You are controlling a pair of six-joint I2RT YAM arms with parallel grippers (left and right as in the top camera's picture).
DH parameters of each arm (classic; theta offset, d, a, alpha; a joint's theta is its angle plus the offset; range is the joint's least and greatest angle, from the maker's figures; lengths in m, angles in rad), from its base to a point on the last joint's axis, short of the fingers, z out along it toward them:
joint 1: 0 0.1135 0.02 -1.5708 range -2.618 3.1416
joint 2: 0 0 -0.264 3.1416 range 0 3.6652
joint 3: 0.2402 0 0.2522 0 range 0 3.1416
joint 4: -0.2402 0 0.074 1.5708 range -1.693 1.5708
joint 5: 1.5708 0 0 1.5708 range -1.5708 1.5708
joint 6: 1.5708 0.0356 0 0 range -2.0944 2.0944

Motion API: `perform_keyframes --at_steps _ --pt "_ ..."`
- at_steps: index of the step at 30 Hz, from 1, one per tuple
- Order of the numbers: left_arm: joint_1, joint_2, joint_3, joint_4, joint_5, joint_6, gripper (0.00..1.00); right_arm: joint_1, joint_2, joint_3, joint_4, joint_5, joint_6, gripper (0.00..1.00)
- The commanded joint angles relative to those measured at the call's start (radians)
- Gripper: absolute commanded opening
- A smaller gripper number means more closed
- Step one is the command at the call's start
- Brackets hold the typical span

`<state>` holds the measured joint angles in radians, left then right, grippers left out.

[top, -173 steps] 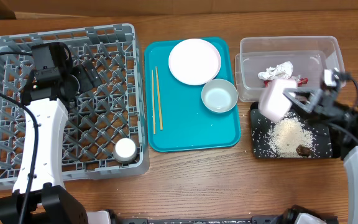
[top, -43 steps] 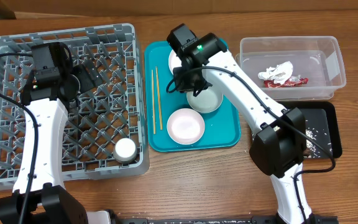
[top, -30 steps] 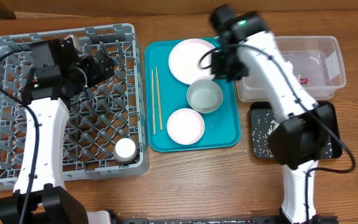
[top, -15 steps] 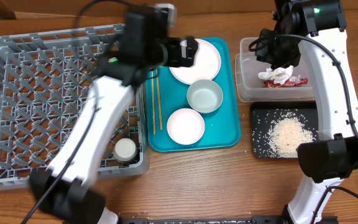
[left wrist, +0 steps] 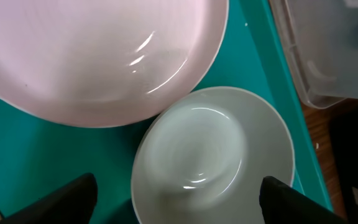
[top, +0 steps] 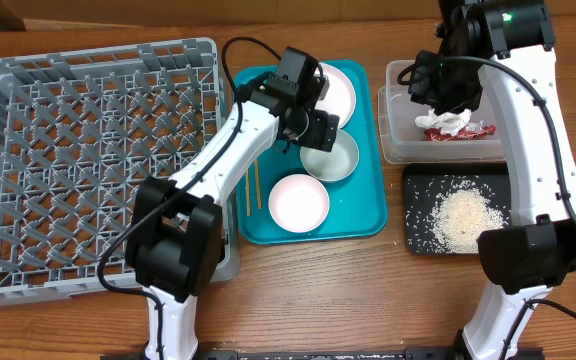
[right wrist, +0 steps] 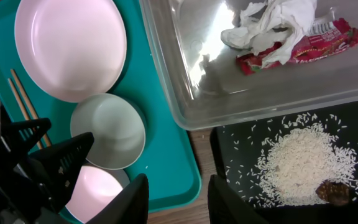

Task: Sort waste into correct bins and load items into the dishwasher
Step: 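Grasp the small white bowl with left gripper and lift it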

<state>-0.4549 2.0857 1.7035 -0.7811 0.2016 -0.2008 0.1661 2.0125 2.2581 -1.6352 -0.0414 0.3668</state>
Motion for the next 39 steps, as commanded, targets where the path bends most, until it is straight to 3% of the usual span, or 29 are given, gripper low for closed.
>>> perform_keyframes --at_steps 1,5,11,17,19,27,34,37,39 --pt "0.003 0.054 0.032 -0.014 -0.01 0.021 0.82 0.005 -0.011 0.02 0.002 -0.014 0.003 0.33" --pt "0.003 0.087 0.032 -0.043 -0.011 0.021 0.78 0.005 -0.011 0.02 0.002 -0.013 0.003 0.33" --pt "0.003 0.099 0.032 -0.053 -0.011 0.021 0.57 0.005 -0.011 0.02 0.002 -0.013 0.003 0.34" --pt "0.003 0.099 0.032 -0.053 -0.011 0.021 0.2 0.005 -0.011 0.02 0.005 -0.013 0.003 0.34" --pt "0.004 0.099 0.032 -0.053 -0.011 0.021 0.04 0.005 -0.011 0.02 0.006 -0.013 0.003 0.34" --pt "0.024 0.079 0.056 -0.082 -0.045 0.021 0.04 0.005 -0.011 0.02 0.005 -0.013 0.003 0.34" --pt "0.108 -0.01 0.243 -0.226 -0.063 0.021 0.04 0.005 -0.011 0.02 0.006 -0.013 0.003 0.34" --pt "0.159 -0.061 0.326 -0.27 -0.167 0.021 0.03 0.005 -0.011 0.02 0.006 -0.013 0.003 0.35" --pt "0.193 -0.09 0.356 -0.276 -0.327 0.021 0.04 0.005 -0.011 0.02 0.006 -0.013 0.003 0.35"
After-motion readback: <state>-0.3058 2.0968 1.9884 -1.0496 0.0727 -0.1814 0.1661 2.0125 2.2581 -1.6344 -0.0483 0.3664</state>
